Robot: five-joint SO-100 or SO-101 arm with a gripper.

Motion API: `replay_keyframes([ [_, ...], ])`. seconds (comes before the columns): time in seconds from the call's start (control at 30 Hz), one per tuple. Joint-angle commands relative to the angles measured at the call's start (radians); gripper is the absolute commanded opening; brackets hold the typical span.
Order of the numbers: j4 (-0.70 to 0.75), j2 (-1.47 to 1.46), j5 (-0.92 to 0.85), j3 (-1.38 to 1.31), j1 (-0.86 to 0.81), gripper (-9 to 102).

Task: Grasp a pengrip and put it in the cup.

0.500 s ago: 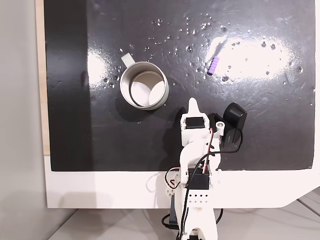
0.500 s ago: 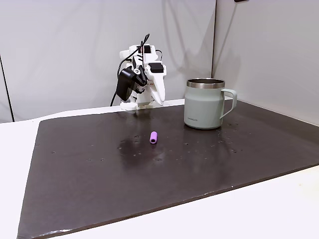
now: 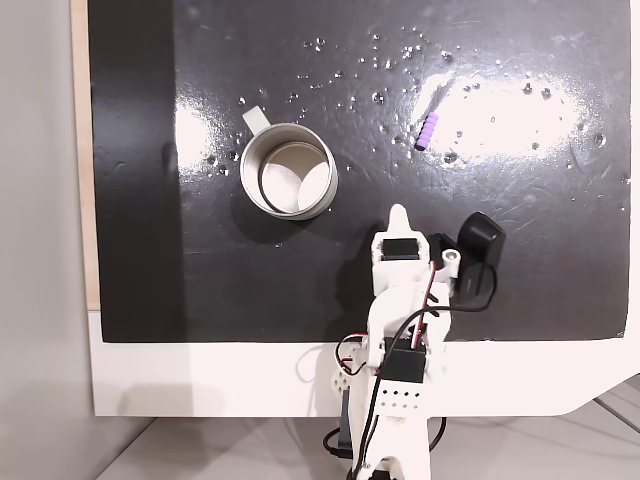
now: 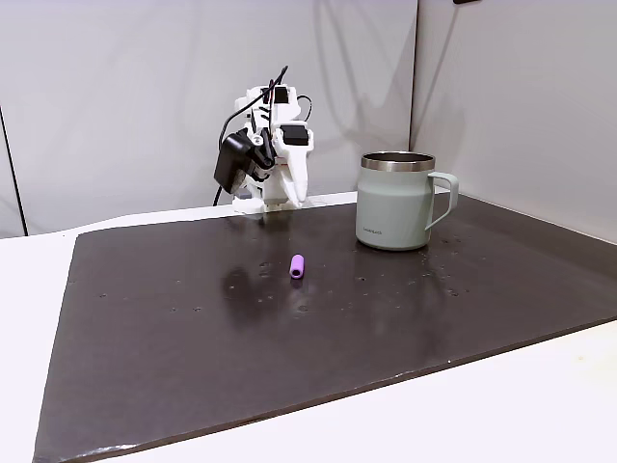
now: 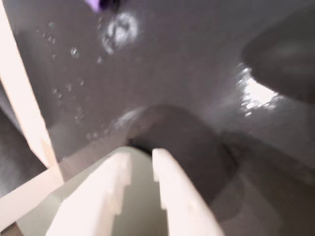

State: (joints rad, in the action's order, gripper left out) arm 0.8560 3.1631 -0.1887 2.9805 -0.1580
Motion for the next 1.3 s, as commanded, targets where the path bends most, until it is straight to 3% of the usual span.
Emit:
replay_keyframes([
  [0.0, 0.066, 0.014, -0.172, -0.112, -0.063, 0],
  [0.27, 0.356, -0.035, -0.439, -0.357, -0.209, 0],
  [0.47, 0.351, -0.509, -0.571, -0.621, -0.328, 0],
  [0.67, 0.387, -0.948, -0.66, -0.957, -0.337, 0],
  [1.0, 0.44, -1.296, -0.911, -1.266, -0.276, 2],
  [1.13, 0.442, -1.44, -0.985, -1.396, -0.261, 8],
  [1.27, 0.5, -1.626, -1.012, -1.6, -0.236, 29],
])
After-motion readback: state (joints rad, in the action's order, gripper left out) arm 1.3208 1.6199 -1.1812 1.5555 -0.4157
